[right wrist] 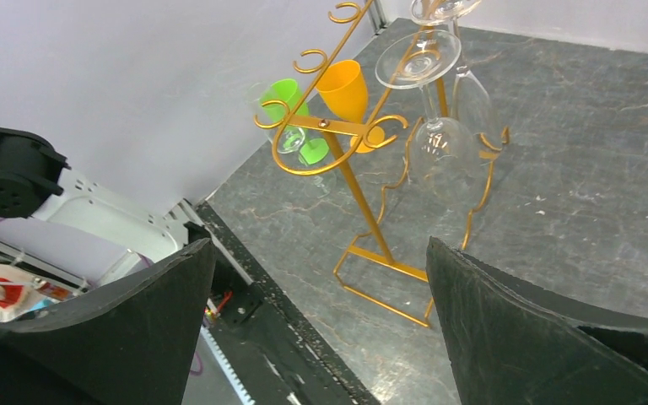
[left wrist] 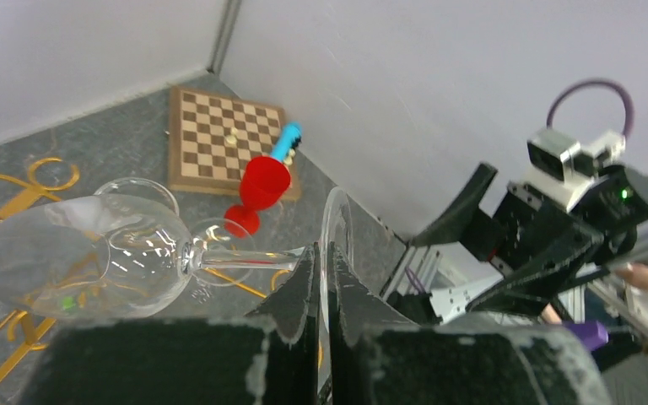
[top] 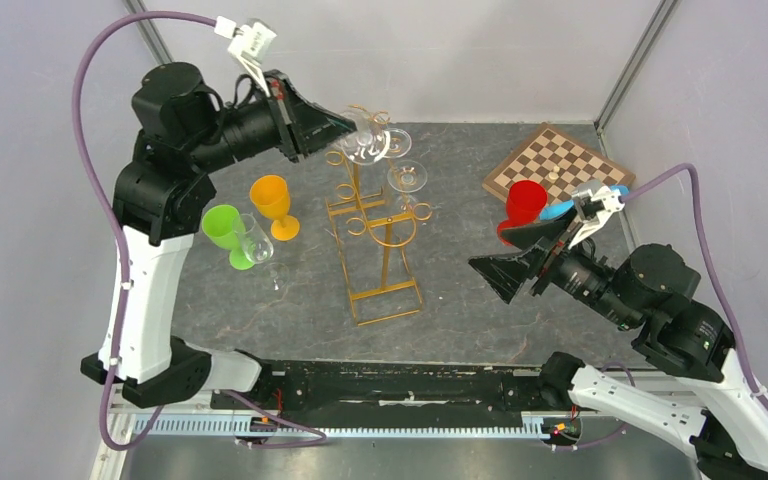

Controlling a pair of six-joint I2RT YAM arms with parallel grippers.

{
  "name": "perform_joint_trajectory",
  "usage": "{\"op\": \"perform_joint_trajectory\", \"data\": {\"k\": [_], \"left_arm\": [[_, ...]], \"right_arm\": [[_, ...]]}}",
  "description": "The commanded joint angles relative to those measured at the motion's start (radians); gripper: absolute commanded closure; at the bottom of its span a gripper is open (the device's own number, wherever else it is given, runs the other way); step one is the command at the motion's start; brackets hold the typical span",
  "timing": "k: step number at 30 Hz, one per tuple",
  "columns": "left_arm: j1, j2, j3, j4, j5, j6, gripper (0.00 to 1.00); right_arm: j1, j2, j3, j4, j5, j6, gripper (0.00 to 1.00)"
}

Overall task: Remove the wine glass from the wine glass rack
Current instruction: Place the wine glass at the center of the board.

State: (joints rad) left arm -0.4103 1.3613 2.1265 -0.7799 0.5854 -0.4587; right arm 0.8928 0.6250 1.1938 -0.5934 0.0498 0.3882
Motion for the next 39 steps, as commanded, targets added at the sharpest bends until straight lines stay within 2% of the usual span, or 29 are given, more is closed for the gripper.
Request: {"op": "perform_joint_trajectory", "data": {"k": [1,11,15,25,34,39], "left_arm": [[-0.1,-0.044,-0.014,0.001,-0.011,0.191,0.98],[-0.356,-0.122,-0.144,0.0,-0.209,0.405,0.98],[-0.443,-0.173,-0.237,0.046,-0.28,0.471,0.98],[-0.587,-0.306,-0.468,0.186,-0.413,0.634,0.98],[-0.748,-0.346,-0.571,0.246,-0.626,0.797,0.98],[-0.8,-0.361,-0.586,0.26,-0.688,0.855,0.98]], "right_arm": [[0.0,0.015,0.063,0.018,0.013,0.101,0.02],[-0.001,0.07,0.1,0.093,0.038,0.213,0.03],[-0.001,0.101,0.105,0.134,0.03,0.254,0.04],[-0.001,0.214,0.143,0.229,-0.035,0.318,0.08],[-0.001,0.317,0.14,0.294,-0.136,0.361,0.11],[-0.001,0.357,0.141,0.317,-0.173,0.375,0.14]]}}
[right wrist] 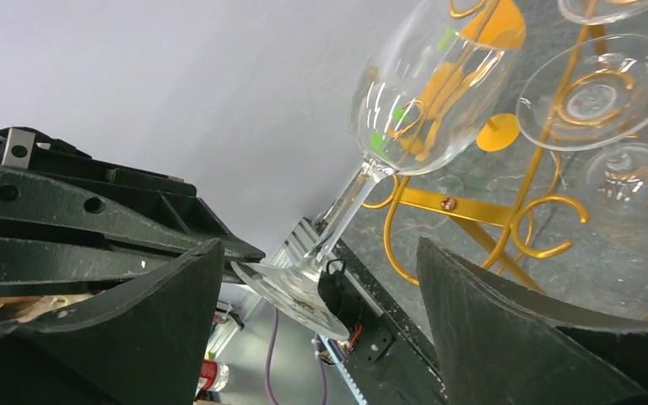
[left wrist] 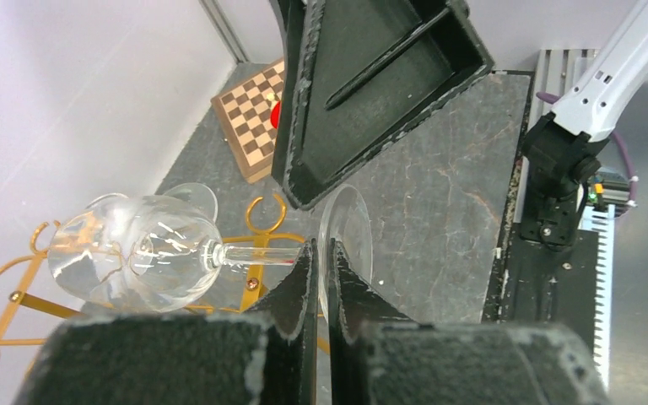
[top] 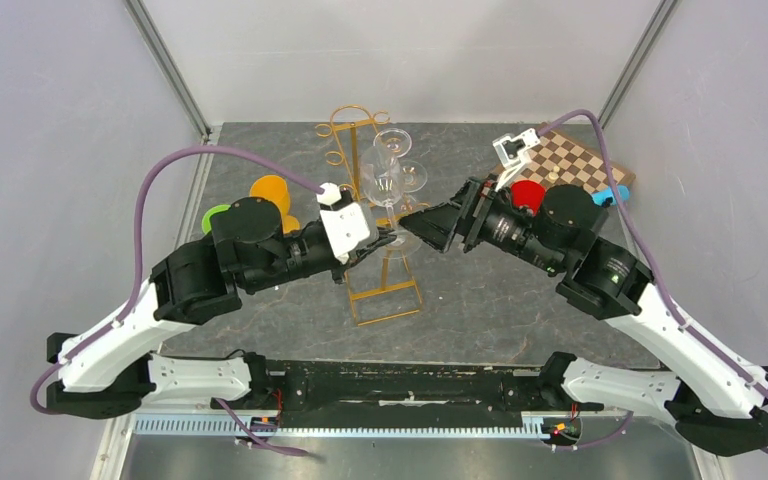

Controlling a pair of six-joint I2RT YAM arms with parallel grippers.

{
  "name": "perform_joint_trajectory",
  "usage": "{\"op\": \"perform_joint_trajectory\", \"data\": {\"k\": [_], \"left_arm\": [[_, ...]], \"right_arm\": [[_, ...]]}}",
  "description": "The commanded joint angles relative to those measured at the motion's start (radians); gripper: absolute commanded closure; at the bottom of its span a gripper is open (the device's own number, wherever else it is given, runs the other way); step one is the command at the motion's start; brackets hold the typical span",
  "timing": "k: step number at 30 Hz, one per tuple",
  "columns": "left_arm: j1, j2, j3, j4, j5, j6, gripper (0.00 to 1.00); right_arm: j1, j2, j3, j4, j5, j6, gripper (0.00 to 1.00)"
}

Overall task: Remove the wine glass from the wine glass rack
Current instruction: Place the wine glass at the center of the board.

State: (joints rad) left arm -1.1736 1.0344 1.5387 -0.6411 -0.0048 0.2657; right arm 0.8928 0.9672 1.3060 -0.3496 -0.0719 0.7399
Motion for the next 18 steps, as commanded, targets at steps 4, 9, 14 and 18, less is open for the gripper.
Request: {"op": "perform_joint_trajectory", "data": {"k": [4,9,14,18], "left_arm": [[-0.075,-0.033,-0.006,0.126,-0.13,0.173,0.98],[-0.145,-0.034,-0.034,0.145,-0.199,0.236,0.98],[-0.212,-0.035,-0.057,0.167,-0.271,0.288,0.98],[-0.238,-0.036,-0.061,0.176,-0.283,0.302,0.98]], "right_arm": [[-0.002,0.049,0.033,0.078,-0.085,0.032,0.16],[-0.002,0.065,0.016,0.103,-0.097,0.044,0.2],[-0.001,0.085,0.019,0.115,-0.113,0.051,0.22],[-0.002,0.098,0.011,0.123,-0.127,0.058,0.26]]}}
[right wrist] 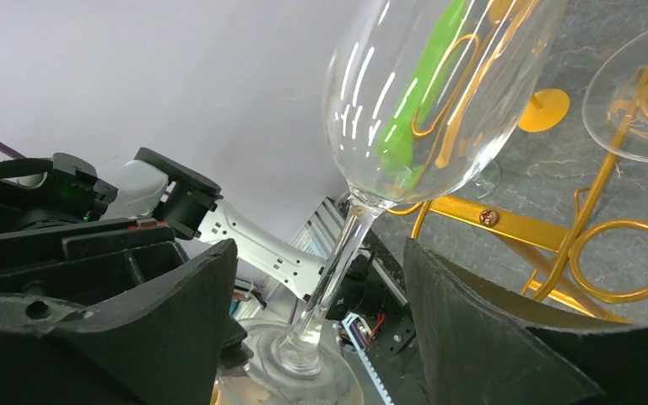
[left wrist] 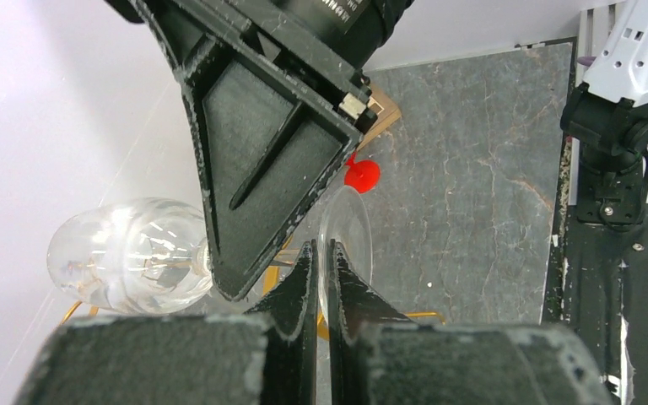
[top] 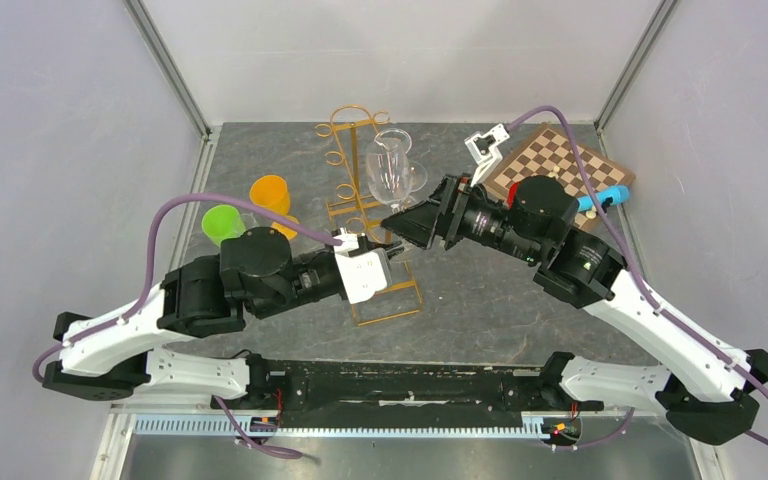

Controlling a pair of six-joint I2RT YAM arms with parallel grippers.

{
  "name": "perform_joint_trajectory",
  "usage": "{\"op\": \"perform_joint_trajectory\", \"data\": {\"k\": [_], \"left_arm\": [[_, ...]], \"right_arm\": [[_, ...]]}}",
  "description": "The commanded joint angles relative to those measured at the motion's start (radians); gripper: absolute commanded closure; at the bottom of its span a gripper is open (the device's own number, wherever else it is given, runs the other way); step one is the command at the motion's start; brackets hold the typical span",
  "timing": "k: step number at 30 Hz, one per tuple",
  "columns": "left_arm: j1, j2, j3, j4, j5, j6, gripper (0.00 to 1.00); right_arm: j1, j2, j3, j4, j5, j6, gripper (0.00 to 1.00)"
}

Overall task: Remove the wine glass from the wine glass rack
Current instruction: Place the wine glass at the center of the board.

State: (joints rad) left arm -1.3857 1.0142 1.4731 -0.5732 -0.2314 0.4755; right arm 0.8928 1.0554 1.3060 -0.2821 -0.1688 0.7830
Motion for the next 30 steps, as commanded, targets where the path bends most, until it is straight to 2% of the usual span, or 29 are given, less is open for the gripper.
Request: {"op": "perform_joint_trajectory", "data": {"k": [1,6,13,18,24,30], "left_arm": [[-0.034,-0.016,0.004,0.111,-0.062,0.098,0.98],[-0.067,-0.019,0.003,0.119,-0.095,0.117,0.98],[-0.072,-0.035,0.005,0.121,-0.086,0.112,0.97],[-0.073,-0.047,0.006,0.121,-0.066,0.1,0.98],[-0.072,-0.04,-0.001,0.098,-0.057,0.082,0.98],[-0.073,-0.032,0.011,0.07,-0.045,0.048,0.96]], "right_arm": [[0.0,0.012,0.008,0.059,-0.033,0.016,0.27],[-0.001,0.018,-0.003,0.071,-0.045,0.019,0.37],[-0.001,0.023,-0.014,0.092,-0.061,0.021,0.56],[-0.001,0.012,-0.033,0.104,-0.066,0.024,0.73],[-0.002,-0.004,-0.058,0.122,-0.072,0.033,1.0],[0.0,-0.025,-0.075,0.156,-0.094,0.038,1.0]]}}
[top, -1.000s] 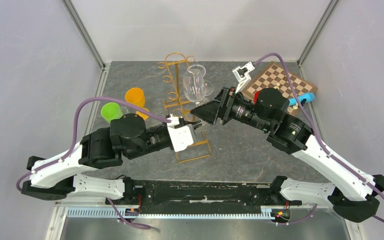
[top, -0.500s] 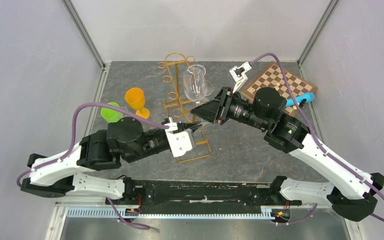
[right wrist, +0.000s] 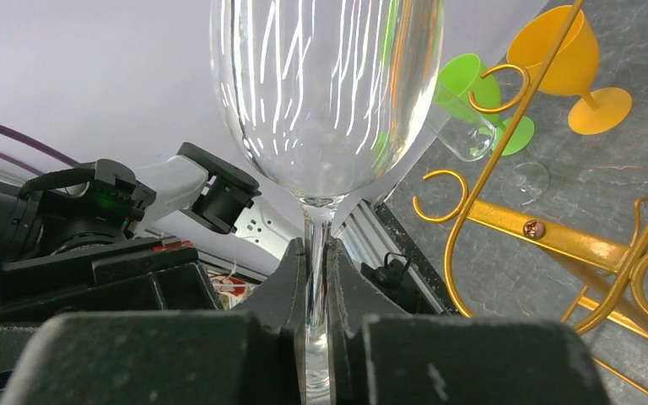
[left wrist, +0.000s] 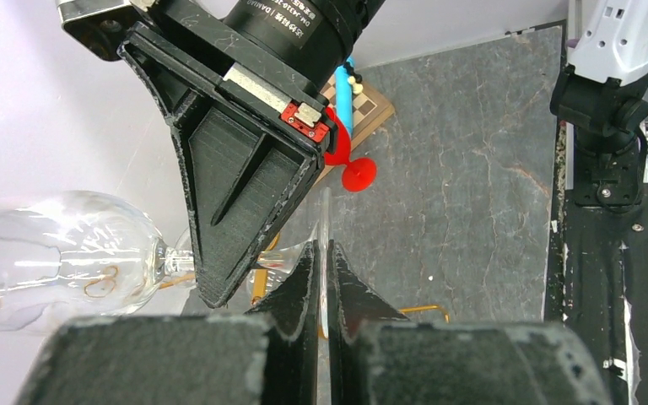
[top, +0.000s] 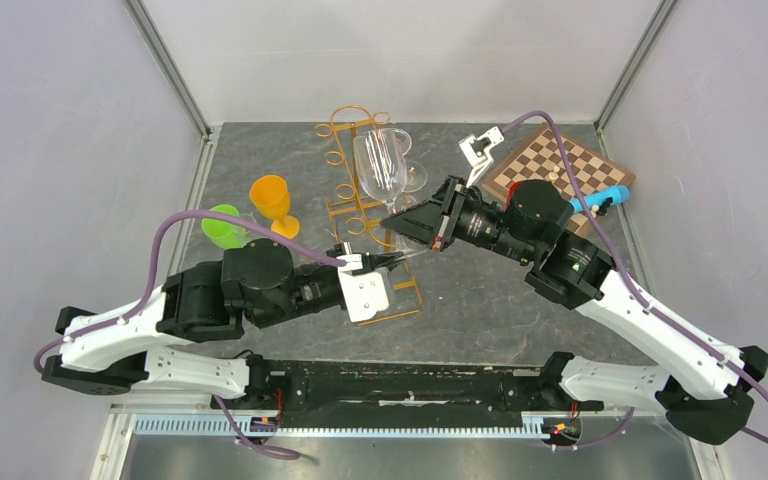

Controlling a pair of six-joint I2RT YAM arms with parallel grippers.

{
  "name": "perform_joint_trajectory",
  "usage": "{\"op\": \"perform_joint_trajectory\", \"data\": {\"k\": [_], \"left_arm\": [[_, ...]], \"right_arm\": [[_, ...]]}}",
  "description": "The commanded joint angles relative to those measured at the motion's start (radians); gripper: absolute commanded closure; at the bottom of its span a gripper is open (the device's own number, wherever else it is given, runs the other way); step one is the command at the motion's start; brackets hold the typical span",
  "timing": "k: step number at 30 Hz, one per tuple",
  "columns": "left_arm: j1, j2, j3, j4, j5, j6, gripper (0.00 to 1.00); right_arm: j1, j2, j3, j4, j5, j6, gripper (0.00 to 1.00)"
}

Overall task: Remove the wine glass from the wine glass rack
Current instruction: Place the wine glass at the center of the board.

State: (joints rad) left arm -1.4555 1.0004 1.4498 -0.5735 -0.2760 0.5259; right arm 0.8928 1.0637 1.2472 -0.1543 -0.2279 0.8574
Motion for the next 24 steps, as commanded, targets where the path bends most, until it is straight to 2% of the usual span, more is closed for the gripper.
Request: {"op": "perform_joint_trajectory", "data": {"k": [1,4,7,9,17,24], "left_arm": [[-0.002,-0.016,0.041,0.064,0.003,-0.008,0.94],[-0.003,-0.006,0.049,0.05,0.014,-0.025,0.79],[-0.002,0.001,0.047,0.046,0.014,-0.047,0.56],[-0.002,0.004,0.044,0.049,0.014,-0.067,0.48],[-0.002,0.008,0.031,0.1,0.058,-0.191,0.37],[-0.003,0.03,0.055,0.103,0.102,-0.314,0.32]], "right_arm": [[-0.002,-0.037,-0.021,0.036,-0.039,-0.037,1.0],[-0.001,-0.062,-0.033,0.06,-0.047,-0.041,1.0],[-0.001,-0.091,-0.047,0.062,-0.044,-0.062,1.0],[-0.002,-0.117,-0.059,0.062,-0.044,-0.083,1.0],[-0.001,-0.234,-0.109,-0.024,-0.022,-0.23,1.0],[-0.001,-0.381,-0.183,-0.128,0.05,-0.397,1.0]]}}
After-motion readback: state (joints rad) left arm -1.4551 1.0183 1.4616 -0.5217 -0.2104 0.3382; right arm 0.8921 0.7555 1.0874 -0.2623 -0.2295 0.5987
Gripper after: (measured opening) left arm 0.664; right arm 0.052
